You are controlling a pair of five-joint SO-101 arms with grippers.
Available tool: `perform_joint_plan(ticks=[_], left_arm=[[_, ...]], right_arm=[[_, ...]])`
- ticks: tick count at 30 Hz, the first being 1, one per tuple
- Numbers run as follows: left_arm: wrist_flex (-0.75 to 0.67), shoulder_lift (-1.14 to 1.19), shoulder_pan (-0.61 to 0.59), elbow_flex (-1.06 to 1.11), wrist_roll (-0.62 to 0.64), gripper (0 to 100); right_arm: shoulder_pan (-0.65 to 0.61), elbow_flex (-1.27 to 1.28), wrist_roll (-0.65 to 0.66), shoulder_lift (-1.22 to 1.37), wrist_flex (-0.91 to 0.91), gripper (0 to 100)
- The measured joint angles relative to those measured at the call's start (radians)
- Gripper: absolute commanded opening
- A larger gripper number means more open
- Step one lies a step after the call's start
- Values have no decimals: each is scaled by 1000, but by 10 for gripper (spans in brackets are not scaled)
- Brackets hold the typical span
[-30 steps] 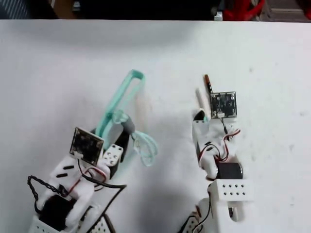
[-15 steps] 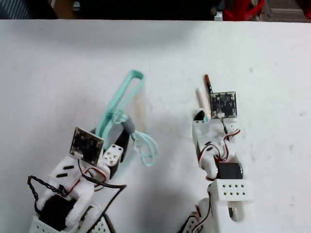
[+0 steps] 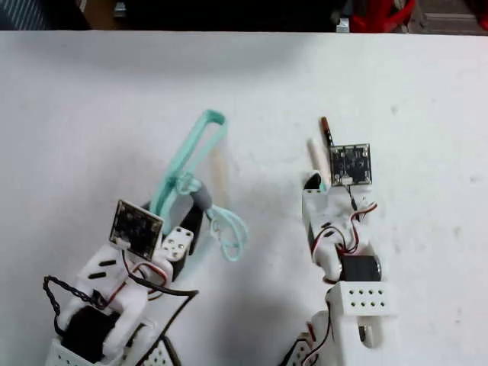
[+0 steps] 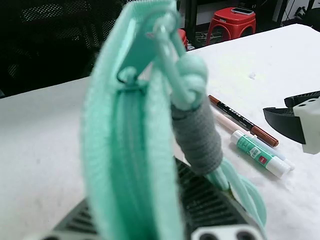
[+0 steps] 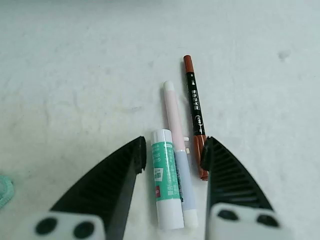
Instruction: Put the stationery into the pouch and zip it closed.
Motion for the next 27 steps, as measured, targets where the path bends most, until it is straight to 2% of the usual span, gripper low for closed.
perform_joint_plan(ticks=[3, 6, 11, 12, 13, 16, 17, 21, 23, 26, 27], left_arm=[[0, 0, 0, 0, 0, 90], [0, 0, 0, 0, 0, 90], [0, 0, 0, 0, 0, 90], [0, 0, 0, 0, 0, 90], [0, 0, 0, 0, 0, 90], [0, 0, 0, 0, 0, 90], [0, 0, 0, 0, 0, 90], [0, 0, 0, 0, 0, 90], [0, 0, 0, 0, 0, 90], [0, 0, 0, 0, 0, 90], [0, 0, 0, 0, 0, 90]], right_arm=[[0, 0, 0, 0, 0, 171], [0, 0, 0, 0, 0, 2], [-2, 0, 0, 0, 0, 190], [-2, 0, 0, 0, 0, 199], [-2, 0, 0, 0, 0, 176], [-2, 0, 0, 0, 0, 5], [-2, 0, 0, 0, 0, 22], [-2, 0, 0, 0, 0, 192], [-2, 0, 0, 0, 0, 156], [-2, 0, 0, 0, 0, 6], [-2, 0, 0, 0, 0, 32]])
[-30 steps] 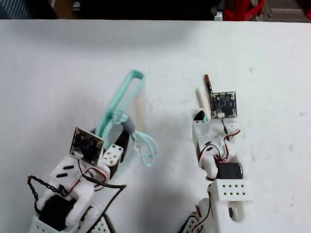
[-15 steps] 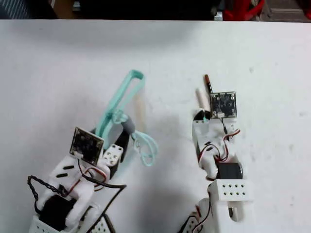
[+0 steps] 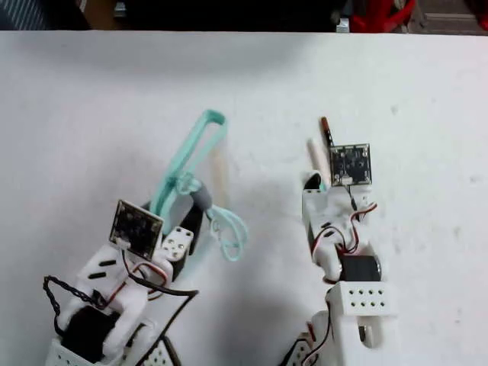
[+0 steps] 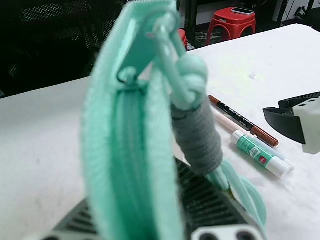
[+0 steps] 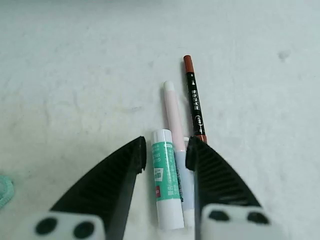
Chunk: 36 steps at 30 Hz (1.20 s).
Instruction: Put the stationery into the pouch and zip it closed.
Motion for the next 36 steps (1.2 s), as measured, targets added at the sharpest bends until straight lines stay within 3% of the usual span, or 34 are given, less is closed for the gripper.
perform_joint_plan(ticks=[3, 6, 12, 16, 21, 26, 36], left_arm=[[0, 0, 0, 0, 0, 90], [0, 0, 0, 0, 0, 90], [0, 0, 0, 0, 0, 90], [0, 0, 0, 0, 0, 90], [0, 0, 0, 0, 0, 90], [0, 0, 0, 0, 0, 90], [0, 0, 0, 0, 0, 90]], right_arm=[[0, 0, 0, 0, 0, 119], [0, 0, 0, 0, 0, 9], [0, 0, 0, 0, 0, 118], [0, 0, 0, 0, 0, 9], [0, 0, 0, 0, 0, 66], [0, 0, 0, 0, 0, 12], [0, 0, 0, 0, 0, 18]])
